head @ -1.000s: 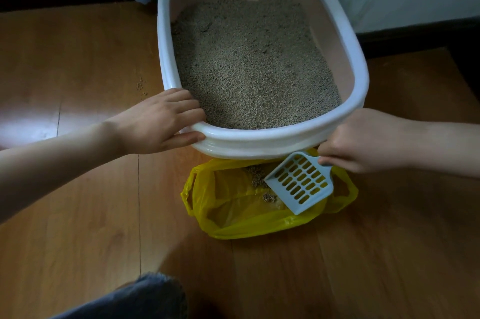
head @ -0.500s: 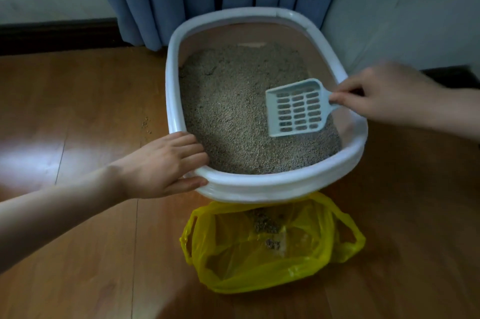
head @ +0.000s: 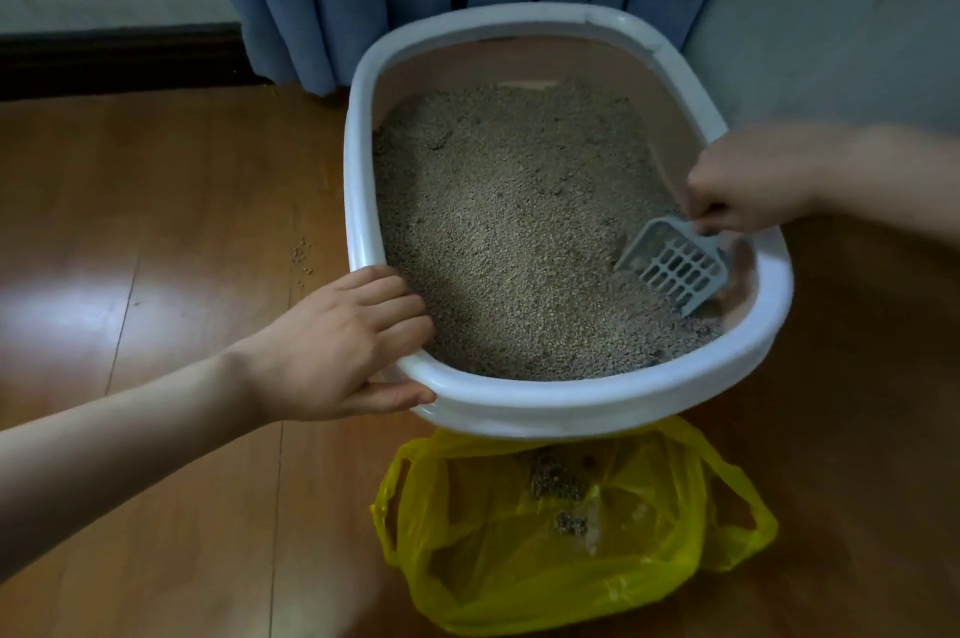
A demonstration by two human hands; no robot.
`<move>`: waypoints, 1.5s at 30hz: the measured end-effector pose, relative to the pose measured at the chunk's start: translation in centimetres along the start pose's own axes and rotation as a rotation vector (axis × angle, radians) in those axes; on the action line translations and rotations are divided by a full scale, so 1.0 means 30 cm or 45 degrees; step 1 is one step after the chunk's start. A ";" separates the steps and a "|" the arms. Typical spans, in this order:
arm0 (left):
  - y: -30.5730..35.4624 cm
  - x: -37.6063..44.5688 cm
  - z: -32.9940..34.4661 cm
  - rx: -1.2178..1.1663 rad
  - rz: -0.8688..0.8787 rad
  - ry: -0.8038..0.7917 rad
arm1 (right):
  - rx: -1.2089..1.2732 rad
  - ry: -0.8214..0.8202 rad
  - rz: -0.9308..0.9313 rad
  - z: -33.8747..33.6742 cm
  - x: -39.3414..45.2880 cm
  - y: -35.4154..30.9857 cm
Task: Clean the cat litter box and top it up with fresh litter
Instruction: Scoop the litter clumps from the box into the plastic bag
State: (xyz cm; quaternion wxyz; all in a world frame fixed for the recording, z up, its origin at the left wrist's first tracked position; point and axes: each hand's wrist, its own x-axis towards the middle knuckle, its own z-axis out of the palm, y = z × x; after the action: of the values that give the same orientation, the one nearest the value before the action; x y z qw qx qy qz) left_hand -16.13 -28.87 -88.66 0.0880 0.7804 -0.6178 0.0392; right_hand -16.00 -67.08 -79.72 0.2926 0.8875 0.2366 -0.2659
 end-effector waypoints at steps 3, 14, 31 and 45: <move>0.000 -0.002 0.004 -0.002 -0.003 -0.016 | 0.319 -0.040 -0.075 0.053 -0.018 -0.035; 0.001 0.001 0.007 0.023 0.001 -0.026 | 0.942 0.073 -0.079 0.103 0.071 -0.244; 0.012 0.001 -0.011 -0.016 -0.008 -0.069 | 1.365 0.325 0.231 0.039 0.150 -0.444; 0.017 -0.021 -0.063 -0.157 -0.171 -0.045 | 1.656 0.271 0.164 0.023 0.137 -0.439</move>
State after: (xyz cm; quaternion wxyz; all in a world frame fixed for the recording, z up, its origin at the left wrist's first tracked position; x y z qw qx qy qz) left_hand -16.69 -28.03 -86.88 0.1273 0.8138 -0.5667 -0.0184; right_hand -20.75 -56.99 -87.90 -0.3126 0.9172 0.0020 -0.2472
